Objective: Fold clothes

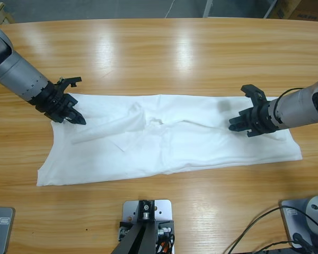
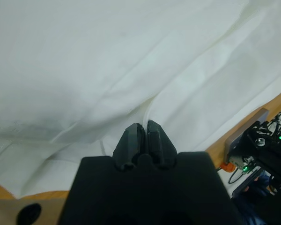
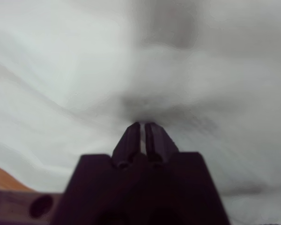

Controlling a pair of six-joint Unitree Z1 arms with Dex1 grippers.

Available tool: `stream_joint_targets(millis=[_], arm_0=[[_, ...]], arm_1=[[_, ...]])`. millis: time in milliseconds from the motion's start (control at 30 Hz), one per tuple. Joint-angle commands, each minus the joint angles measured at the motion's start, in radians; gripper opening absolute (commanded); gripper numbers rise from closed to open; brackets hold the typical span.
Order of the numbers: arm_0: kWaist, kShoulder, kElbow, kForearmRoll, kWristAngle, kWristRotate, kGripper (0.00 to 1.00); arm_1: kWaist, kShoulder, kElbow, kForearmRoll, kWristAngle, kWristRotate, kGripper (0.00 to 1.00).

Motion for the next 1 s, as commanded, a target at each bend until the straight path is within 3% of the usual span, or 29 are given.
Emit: stream_joint_targets(millis=[33, 667, 700, 733, 800, 833, 867, 900, 933, 1000], arm_0=[[0.006, -0.025, -0.092, 0.017, 0.029, -0.009, 0.000], [0.004, 0.093, -0.190, 0.049, 0.094, 0.012, 0.000], [0.004, 0.101, -0.187, 0.050, 0.093, 0.012, 0.161], [0.004, 0.107, -0.186, 0.055, 0.090, 0.013, 0.509], [0.003, 0.104, -0.178, 0.056, 0.089, 0.013, 0.904], [0.002, 0.090, -0.174, 0.057, 0.098, 0.015, 0.967], [0.002, 0.064, -0.168, 0.057, 0.132, 0.019, 0.968], [0.002, 0.030, -0.162, 0.057, 0.176, 0.021, 0.968], [0.002, -0.012, -0.157, 0.057, 0.218, 0.021, 0.968], [-0.008, -0.103, -0.155, 0.056, 0.291, 0.021, 0.968]], arm_1=[[-0.014, 0.106, 0.034, -0.004, 0.004, -0.010, 0.057], [-0.014, 0.118, 0.034, -0.013, 0.007, -0.010, 0.057], [-0.014, 0.116, 0.034, -0.013, 0.006, -0.010, 0.057], [-0.014, 0.113, 0.034, -0.013, 0.004, -0.010, 0.079], [-0.014, 0.098, 0.035, -0.010, -0.015, -0.010, 0.372], [-0.014, 0.085, 0.035, -0.006, -0.031, -0.010, 0.556], [-0.014, 0.065, 0.035, 0.000, -0.048, -0.010, 0.773], [-0.014, 0.038, 0.035, 0.005, -0.061, -0.010, 0.929], [-0.014, 0.004, 0.034, 0.013, -0.074, -0.010, 0.987], [-0.012, -0.095, 0.017, 0.074, -0.109, -0.020, 0.996]])
